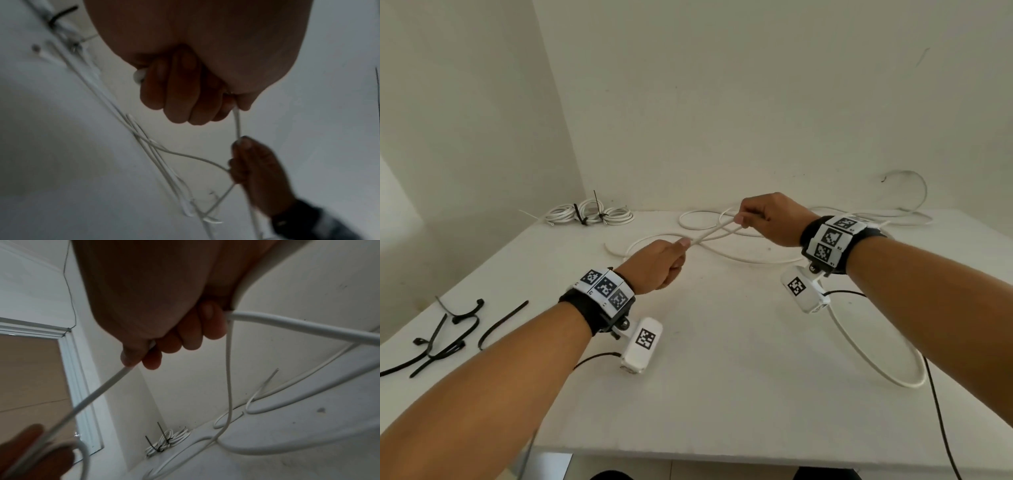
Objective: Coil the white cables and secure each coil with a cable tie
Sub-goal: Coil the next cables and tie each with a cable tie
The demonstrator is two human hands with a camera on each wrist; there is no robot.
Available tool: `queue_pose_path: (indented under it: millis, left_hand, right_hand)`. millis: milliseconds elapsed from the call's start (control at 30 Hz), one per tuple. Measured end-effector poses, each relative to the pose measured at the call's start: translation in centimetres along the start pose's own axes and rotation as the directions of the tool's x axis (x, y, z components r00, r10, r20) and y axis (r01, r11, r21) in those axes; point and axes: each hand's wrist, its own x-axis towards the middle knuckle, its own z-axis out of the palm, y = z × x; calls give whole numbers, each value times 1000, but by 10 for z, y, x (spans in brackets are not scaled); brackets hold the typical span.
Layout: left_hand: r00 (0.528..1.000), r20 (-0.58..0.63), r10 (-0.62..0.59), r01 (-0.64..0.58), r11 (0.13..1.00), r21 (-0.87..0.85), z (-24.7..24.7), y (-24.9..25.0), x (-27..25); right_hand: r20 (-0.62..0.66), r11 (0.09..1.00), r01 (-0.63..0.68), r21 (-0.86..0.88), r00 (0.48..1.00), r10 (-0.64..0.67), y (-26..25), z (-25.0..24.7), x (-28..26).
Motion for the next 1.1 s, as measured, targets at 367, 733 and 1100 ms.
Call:
queue_pose_path:
  millis: [367, 733, 1100]
  left_hand:
    - [912, 315, 264, 140, 523, -841, 15, 43, -20]
    - [947, -262, 187, -312, 331, -891, -5, 54, 11]
    - [908, -332, 256, -203, 961, 186, -5, 18, 23]
  right_hand:
    - [72, 999, 16, 33, 997, -19, -9, 36, 3]
    - [217, 994, 70, 83, 972, -87, -51, 58, -19]
    - [321, 977, 196, -88, 934, -158, -59, 61, -25]
